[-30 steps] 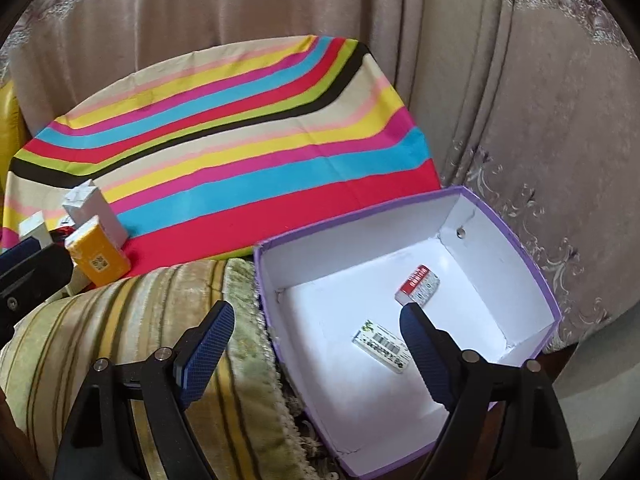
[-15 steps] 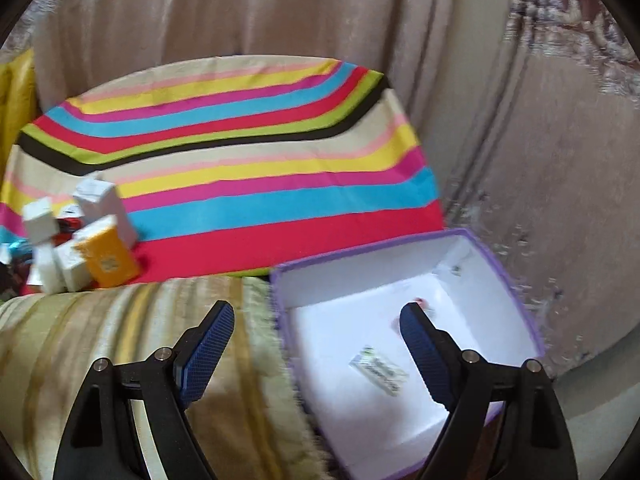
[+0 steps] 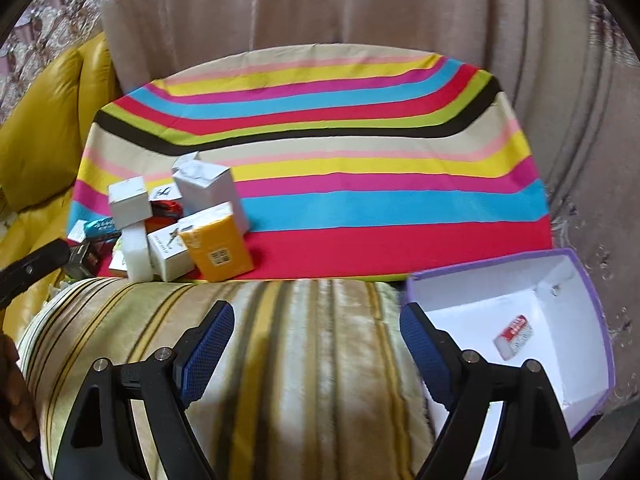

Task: Organize objects
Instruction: 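Withdraw both tools from storage box back over the table, then grasp white carton with left tool while right tool grasps orange tissue pack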

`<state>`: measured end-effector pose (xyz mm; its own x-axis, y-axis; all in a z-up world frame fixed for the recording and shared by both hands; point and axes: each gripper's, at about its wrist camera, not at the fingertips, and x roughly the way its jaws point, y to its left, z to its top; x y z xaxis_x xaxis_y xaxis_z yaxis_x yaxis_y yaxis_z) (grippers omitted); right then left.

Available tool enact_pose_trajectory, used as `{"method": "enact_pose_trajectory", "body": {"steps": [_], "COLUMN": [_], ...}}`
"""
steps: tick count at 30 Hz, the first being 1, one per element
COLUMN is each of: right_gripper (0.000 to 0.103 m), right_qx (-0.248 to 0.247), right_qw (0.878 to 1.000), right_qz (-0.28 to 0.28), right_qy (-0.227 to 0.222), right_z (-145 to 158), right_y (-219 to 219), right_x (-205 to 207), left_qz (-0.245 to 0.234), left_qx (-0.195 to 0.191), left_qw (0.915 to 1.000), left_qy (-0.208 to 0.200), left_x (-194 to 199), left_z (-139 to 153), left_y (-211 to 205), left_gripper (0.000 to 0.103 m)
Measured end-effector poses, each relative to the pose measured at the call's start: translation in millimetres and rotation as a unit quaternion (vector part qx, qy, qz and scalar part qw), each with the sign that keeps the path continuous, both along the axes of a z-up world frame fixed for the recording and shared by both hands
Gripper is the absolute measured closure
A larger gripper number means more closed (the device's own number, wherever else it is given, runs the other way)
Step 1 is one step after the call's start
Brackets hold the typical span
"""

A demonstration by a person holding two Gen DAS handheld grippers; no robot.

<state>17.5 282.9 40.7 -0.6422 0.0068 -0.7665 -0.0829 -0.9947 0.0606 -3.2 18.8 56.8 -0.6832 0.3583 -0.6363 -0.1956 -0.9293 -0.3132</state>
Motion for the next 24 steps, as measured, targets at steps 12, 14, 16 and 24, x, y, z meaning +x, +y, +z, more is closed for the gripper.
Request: {"method": "enact_pose_trajectory", "body": {"steps": [12,14,16,24], "right_gripper": [0.017,0.017,0.017,0.017], "right_qx": [-0.014,-0.012,-0.009,0.001], "right_qw": [0.998,0.997,0.997,0.994], "right_qz": [0.056,0.065,0.07,0.092], "right_qy": [-0.023,-0.027,-0.031,-0.052], "right_z": [-10,-13,-15,-26], "right_y": [-38,-44,-48,-60], "right_x": [-48,-57,-65,-85], "left_qz": [-0.028,-0.035,-0.042,-0.075], "left_qx": [-0.025,-0.03,-0.039,-0.084], "left_qw": [0.9992,0.9988,0.9983,0.9936], "left_qy": [0.012,0.014,0.015,0.006], "left_x": [-43,-49,-55,-78], "left_z": [-2,-3,-3,-9], "left_y": [-1,0,3,14], "left_gripper": [0.026,0.026,0.026,0.026]}}
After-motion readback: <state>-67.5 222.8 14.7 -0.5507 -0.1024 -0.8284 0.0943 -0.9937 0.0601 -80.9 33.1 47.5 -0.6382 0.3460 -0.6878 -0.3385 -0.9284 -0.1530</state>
